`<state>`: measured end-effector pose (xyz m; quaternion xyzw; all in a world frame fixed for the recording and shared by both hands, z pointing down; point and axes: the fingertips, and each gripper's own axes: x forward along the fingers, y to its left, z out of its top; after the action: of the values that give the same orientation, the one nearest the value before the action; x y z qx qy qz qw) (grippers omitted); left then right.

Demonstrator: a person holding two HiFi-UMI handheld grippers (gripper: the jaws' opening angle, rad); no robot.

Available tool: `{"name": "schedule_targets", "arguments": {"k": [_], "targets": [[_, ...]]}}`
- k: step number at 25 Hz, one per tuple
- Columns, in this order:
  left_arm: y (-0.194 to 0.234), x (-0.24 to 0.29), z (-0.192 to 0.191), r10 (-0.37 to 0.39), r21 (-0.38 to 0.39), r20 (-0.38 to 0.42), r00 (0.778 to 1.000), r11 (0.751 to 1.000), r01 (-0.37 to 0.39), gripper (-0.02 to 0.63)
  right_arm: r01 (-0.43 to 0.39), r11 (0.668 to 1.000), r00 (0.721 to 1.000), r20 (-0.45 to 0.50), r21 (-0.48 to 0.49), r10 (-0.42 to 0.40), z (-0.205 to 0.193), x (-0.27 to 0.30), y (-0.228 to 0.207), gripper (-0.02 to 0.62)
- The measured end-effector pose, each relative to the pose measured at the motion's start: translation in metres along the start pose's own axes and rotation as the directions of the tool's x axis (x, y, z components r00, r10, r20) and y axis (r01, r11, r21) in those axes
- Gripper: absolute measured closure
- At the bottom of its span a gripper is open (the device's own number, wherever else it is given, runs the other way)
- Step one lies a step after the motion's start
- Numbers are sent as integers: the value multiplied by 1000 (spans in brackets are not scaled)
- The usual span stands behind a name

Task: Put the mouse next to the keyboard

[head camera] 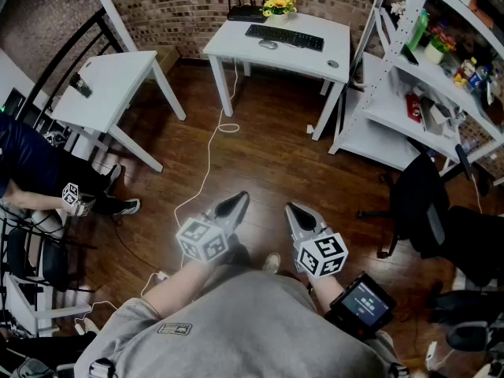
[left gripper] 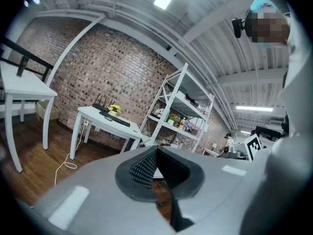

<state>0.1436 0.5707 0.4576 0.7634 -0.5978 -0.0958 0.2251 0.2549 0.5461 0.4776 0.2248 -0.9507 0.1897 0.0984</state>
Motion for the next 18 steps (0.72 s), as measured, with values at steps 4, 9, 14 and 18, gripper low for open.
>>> {"name": "schedule_targets", "arguments": {"k": [4,9,14,18], "targets": [[30,28,12,4,-11,-14,1000,1000,-4,606,-2,1000,1000,-19,8,2,11,36,-18,584],[84,72,40,-28,-18,-21,999,999,28,606,30,999,999,-34,10,-30,30,100,-43,584],[146,111,76,-81,-19,-47,996,997,80,606,93,996,995,-34,17,-92,58,168,-57,584],[187,140,107,-119,-14,-67,991,993,118,606,142,989,989,-36,31,-140,80,216,-67,584]]}}
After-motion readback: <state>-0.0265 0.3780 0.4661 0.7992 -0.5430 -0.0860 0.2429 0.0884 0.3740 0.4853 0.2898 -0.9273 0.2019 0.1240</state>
